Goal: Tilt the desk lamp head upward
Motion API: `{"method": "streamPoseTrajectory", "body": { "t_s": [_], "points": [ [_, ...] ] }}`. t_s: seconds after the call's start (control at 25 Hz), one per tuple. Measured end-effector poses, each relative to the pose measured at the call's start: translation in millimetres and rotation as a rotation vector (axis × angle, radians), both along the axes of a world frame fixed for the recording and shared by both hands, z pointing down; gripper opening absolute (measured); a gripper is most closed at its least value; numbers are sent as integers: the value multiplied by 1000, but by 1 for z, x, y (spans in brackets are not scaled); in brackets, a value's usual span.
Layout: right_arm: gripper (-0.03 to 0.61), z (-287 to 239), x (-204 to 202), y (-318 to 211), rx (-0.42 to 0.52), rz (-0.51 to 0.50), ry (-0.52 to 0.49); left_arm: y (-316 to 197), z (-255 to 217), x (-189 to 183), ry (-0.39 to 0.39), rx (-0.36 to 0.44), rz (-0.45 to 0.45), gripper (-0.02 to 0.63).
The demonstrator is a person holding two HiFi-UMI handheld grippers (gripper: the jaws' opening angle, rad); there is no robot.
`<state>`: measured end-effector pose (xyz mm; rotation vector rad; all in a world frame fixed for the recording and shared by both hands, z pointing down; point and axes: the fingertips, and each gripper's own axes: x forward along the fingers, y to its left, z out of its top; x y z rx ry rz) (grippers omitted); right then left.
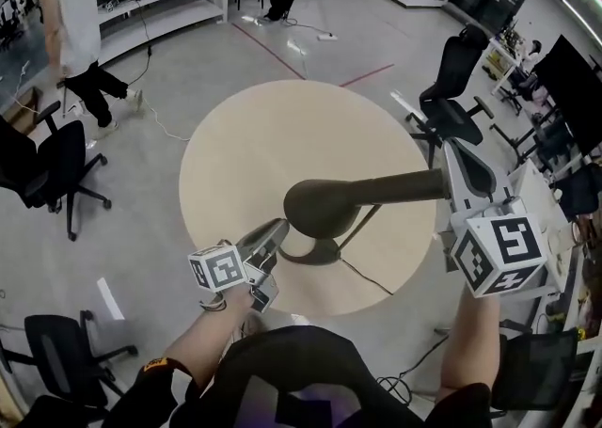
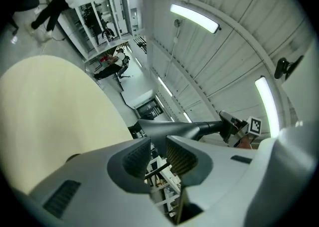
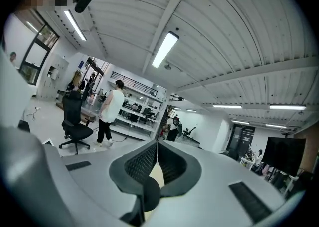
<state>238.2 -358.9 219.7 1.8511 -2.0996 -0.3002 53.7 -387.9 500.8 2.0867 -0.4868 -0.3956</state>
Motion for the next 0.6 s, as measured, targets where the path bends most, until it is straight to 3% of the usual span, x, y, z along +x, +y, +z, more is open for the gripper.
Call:
{"method": "streamPoseTrajectory", "body": {
  "t_s": [0.16,0.6],
  "points": [
    [15,11,-2,-5,-26,7,2,1,3,4,66,-15,41,124],
    [15,18,5,-9,-65,6,-36,-4,6,7,111,-54,53,124]
  ]
}}
